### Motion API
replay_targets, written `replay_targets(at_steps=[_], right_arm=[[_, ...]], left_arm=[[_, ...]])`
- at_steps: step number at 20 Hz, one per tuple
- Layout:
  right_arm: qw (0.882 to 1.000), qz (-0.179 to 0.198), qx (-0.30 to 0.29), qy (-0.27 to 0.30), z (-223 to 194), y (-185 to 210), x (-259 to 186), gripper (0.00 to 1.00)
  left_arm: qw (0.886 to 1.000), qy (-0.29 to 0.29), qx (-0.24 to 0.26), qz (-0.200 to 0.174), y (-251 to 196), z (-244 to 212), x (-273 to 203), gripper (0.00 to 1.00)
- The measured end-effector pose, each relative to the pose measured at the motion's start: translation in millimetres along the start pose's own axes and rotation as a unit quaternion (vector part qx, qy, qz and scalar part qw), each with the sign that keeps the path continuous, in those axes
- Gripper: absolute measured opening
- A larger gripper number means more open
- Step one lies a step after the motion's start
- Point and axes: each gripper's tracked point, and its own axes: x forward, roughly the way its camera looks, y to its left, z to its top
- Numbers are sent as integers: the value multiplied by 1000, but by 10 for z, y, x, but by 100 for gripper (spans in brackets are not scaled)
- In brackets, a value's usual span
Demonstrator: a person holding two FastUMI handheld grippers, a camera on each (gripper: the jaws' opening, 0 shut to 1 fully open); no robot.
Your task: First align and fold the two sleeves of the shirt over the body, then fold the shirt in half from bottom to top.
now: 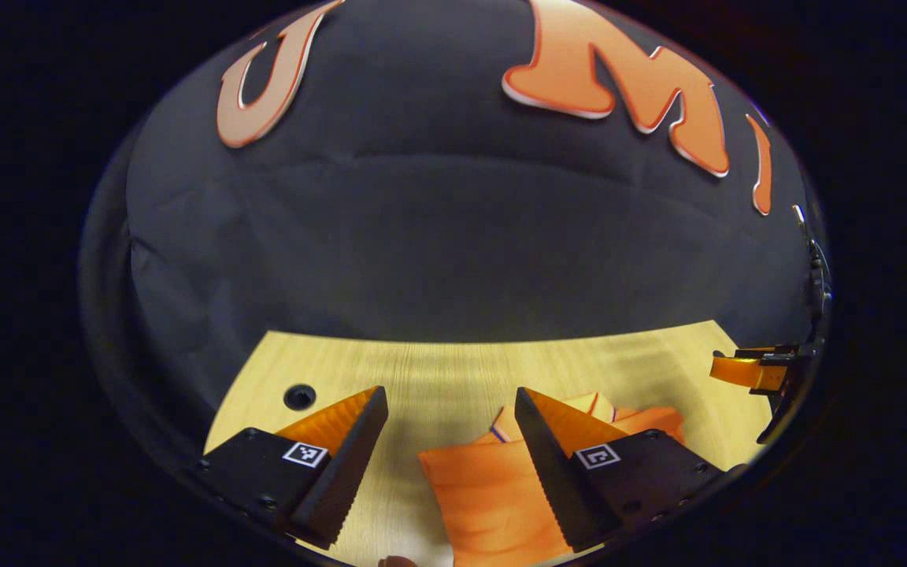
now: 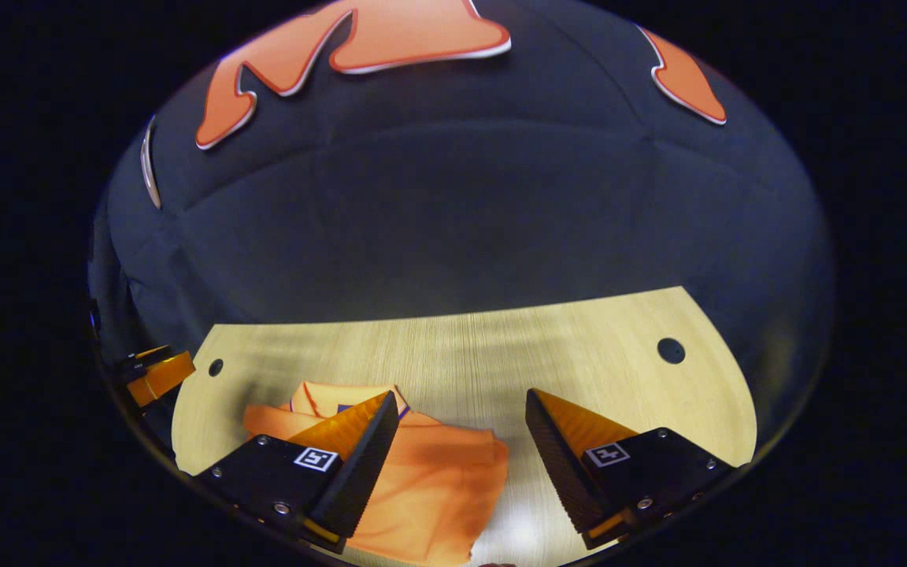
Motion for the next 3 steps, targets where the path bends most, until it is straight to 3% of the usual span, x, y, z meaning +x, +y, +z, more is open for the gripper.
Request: replay_targets(at_steps=[2, 3], right_arm=[[999, 0, -12, -37, 257, 3, -305, 98], [998, 3, -15, -55, 352, 28, -465, 91]], left_arm=[[999, -44, 12, -8, -140, 356, -331, 98], [998, -65, 17, -10, -189, 516, -504, 98]])
